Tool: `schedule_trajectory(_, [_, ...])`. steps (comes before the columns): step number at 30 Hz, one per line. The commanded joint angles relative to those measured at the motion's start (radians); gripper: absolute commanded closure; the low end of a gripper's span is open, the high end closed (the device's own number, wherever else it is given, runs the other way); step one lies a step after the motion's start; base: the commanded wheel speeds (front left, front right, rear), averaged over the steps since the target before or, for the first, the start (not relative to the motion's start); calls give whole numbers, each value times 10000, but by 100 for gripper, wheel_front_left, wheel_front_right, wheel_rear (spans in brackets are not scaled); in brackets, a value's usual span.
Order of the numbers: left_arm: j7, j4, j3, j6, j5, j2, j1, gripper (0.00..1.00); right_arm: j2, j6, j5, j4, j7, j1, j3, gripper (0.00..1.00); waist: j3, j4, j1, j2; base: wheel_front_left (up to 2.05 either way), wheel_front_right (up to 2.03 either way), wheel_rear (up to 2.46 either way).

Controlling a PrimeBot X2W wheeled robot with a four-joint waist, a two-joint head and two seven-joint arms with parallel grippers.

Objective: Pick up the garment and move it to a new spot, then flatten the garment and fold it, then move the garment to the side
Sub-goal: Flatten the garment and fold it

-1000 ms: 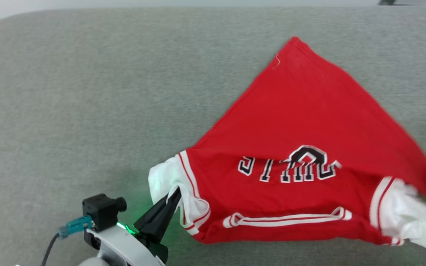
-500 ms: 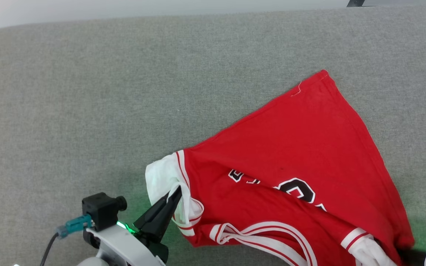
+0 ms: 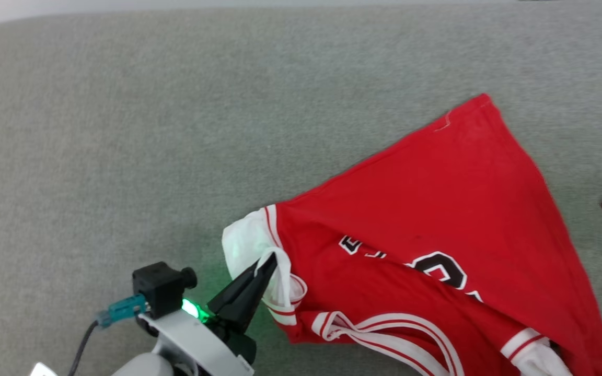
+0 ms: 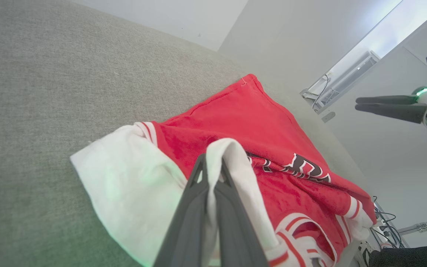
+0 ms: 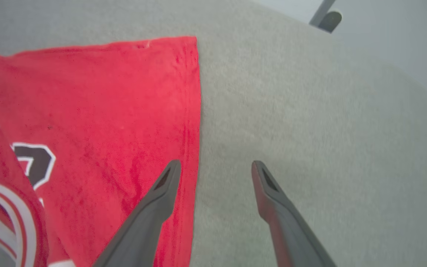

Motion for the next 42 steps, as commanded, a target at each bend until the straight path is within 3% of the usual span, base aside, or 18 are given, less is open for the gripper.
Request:
schedule_trajectory(1, [-23, 76, -55, -100, 107, -105, -152, 100, 154, 34, -8, 203, -154, -744, 422, 0, 323, 306, 0, 0, 0, 0, 0])
schedule_trajectory(6, [14, 332, -192, -308, 233, -382, -550, 100, 238, 18, -734, 1593, -488, -3282, 1978, 0, 705, 744, 0, 0, 0, 0, 0])
schedule_trajectory(13, [74, 772, -512, -601, 433, -786, -1174, 100, 316, 18, -1350, 4688, -1079, -6067, 4311, 0, 1256, 1403, 0, 0, 0, 0, 0])
schedule_trajectory(18, [5, 1123, -724, -769, 512, -1127, -1551, 100, 425, 17, -1117, 6666, -1547, -7130, 5647, 0, 1444, 1778, 0, 0, 0, 0, 0])
schedule_trajectory(24, [-106, 1445, -874, -879, 514, -1341, -1743, 100, 455, 23, -289, 7704, -1356, -7367, 7267, 0, 1482, 1935, 0, 0, 0, 0, 0])
schedule_trajectory(25, [-132, 1497, -899, -896, 507, -1358, -1746, 100, 422, 23, -128, 7773, -1387, -7394, 7482, 8, 1476, 1942, 0, 0, 0, 0, 0])
schedule_trajectory(26, [-155, 1543, -912, -919, 482, -1374, -1744, 100, 419, 25, 71, 7843, -1394, -7416, 7675, 60, 1454, 1940, 0, 0, 0, 0, 0])
schedule_trajectory(27, [-175, 1588, -914, -938, 449, -1381, -1751, 100, 399, 48, 260, 7876, -1421, -7444, 7858, 89, 1423, 1932, 0, 0, 0, 0, 0])
schedule_trajectory(28, [-204, 1631, -902, -951, 419, -1379, -1759, 100, 391, 51, 456, 7917, -1541, -7484, 7959, 100, 1382, 1922, 0, 0, 0, 0, 0])
schedule_trajectory(37, [-273, 1733, -587, -1015, 501, -657, -2455, 100, 373, 32, 936, 8516, -4029, -8730, 7572, 100, 790, 1669, 0, 0, 0, 0, 0])
schedule_trajectory(42, [169, 1549, -287, -1039, -148, -269, -3836, 100, 709, 14, 682, 9551, -5543, -9622, 6833, 100, 676, 1482, 0, 0, 0, 0, 0])
